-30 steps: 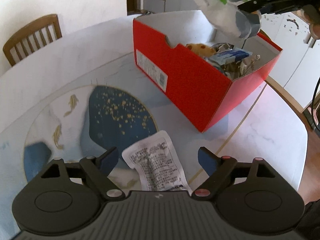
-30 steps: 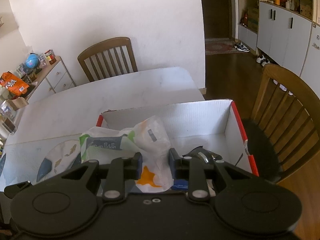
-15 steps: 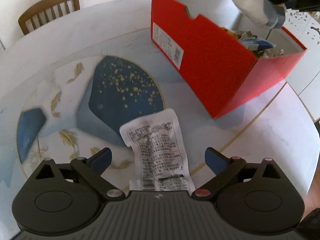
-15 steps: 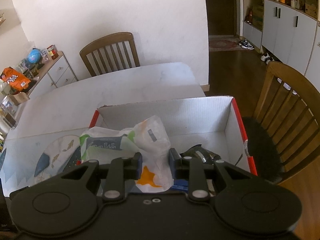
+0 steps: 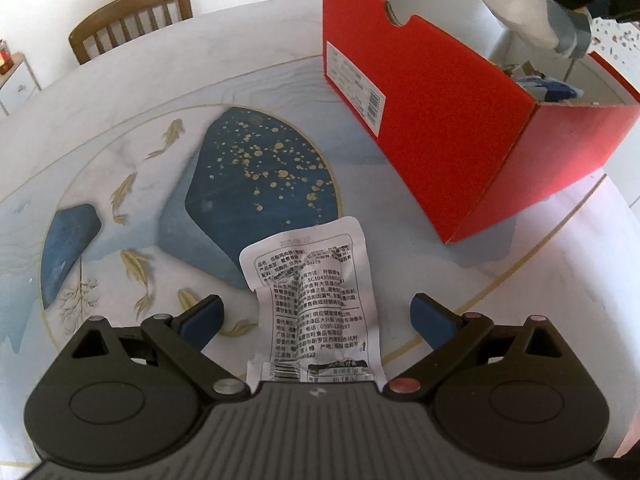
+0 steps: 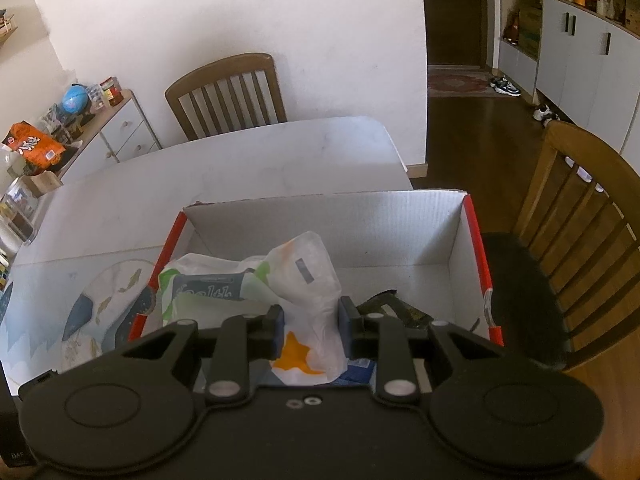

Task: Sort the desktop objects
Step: 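Lift the sausage packet with left while right lowers the white bag into the box, then carry the sausage packet with left into the box and open the gripper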

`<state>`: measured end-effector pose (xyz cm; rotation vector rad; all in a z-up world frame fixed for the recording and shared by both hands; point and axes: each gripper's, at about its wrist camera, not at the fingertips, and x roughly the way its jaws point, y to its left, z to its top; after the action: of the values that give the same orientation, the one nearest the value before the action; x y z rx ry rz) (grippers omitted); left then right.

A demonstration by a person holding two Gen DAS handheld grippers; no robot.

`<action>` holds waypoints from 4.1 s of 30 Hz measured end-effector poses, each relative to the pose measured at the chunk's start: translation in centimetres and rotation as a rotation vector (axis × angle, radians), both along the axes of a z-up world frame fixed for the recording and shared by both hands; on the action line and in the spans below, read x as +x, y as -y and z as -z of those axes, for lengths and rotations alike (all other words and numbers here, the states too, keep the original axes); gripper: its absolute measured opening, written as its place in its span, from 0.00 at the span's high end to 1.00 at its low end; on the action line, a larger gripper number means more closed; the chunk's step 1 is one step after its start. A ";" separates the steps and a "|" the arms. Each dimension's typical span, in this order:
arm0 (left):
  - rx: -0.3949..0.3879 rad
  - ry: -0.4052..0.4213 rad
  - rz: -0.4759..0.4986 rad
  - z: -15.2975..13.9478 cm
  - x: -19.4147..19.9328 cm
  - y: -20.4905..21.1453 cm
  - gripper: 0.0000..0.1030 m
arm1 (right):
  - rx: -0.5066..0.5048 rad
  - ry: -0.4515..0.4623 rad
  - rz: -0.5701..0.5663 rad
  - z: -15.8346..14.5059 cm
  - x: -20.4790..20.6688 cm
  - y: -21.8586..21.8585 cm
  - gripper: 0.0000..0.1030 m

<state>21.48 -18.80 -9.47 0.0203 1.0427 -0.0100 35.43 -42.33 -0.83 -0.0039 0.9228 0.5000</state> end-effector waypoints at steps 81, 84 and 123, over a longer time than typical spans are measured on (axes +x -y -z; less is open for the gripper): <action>-0.038 0.094 0.306 -8.3 17.8 9.7 0.44 | -0.100 -0.019 -0.058 1.7 0.5 3.2 0.75; -0.036 0.072 0.306 -7.7 18.3 9.5 0.44 | -0.120 -0.030 -0.078 2.2 0.9 2.7 0.75; -0.114 -0.009 0.278 -7.5 19.2 8.3 0.31 | -0.169 0.002 -0.149 1.8 1.4 1.3 0.46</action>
<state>40.71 -27.10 -1.96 0.0612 1.0404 -0.3223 36.79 -43.64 -2.65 -0.2281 0.9647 0.5578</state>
